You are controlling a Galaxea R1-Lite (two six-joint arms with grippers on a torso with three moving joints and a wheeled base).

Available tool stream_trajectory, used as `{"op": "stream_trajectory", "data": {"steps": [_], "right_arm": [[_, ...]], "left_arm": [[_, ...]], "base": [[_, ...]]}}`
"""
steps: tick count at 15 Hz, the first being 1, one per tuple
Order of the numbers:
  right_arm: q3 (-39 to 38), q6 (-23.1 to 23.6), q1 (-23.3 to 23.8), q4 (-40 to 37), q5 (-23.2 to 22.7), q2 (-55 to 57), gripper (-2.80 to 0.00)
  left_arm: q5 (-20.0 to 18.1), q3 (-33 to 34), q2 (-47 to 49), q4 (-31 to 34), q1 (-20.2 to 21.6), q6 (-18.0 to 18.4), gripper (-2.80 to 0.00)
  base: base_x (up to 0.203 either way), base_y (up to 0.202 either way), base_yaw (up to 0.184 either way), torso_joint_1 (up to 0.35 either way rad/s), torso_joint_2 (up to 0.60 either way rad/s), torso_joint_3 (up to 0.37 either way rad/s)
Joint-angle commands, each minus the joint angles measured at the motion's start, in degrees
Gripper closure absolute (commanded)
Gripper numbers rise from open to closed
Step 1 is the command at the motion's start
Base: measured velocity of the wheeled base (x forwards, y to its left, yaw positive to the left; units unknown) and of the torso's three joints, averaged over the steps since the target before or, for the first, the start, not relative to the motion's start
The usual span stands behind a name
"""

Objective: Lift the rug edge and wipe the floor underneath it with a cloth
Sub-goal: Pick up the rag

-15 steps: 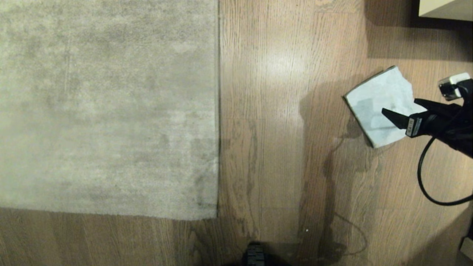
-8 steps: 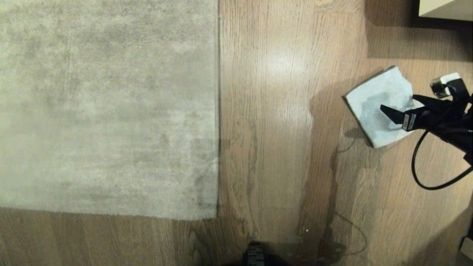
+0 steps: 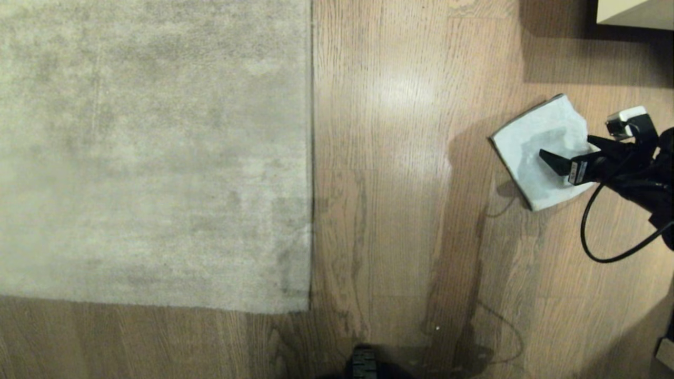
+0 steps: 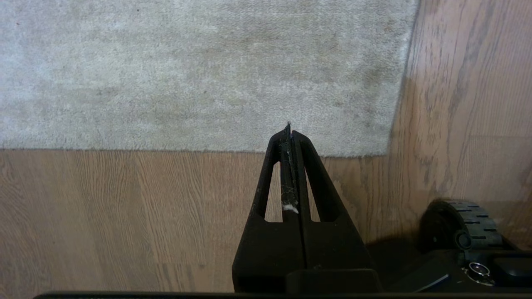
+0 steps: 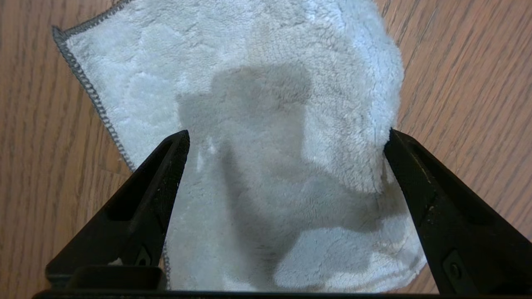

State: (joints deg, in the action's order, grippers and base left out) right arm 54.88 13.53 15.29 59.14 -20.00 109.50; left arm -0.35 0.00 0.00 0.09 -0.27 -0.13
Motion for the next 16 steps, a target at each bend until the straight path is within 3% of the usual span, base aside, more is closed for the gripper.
{"op": "stream_trajectory", "data": {"steps": [1,13,14,16], "right_arm": [[0.53,0.09,-0.07,1.47,-0.20,2.05,-2.80],[1.35,1.81,-0.17,3.10,-0.26,5.81,-2.80],[1.37,1.68,-0.17,3.09,-0.30,5.81,0.00],[1.28,1.67,-0.13,3.09,-0.30,5.72,0.00]], "left_arm": [[-0.09,0.00,0.00,0.00,0.00,-0.04,0.00],[-0.09,0.00,0.00,0.00,0.00,-0.04,0.00],[0.00,0.00,0.00,0.00,0.00,-0.04,0.00],[-0.09,0.00,0.00,0.00,0.00,-0.04,0.00]], "base": [[0.000,0.000,0.000,0.000,0.00,0.000],[0.000,0.000,0.000,0.000,0.00,0.000],[0.000,0.000,0.000,0.000,0.00,0.000],[0.000,0.000,0.000,0.000,0.00,0.000]]}}
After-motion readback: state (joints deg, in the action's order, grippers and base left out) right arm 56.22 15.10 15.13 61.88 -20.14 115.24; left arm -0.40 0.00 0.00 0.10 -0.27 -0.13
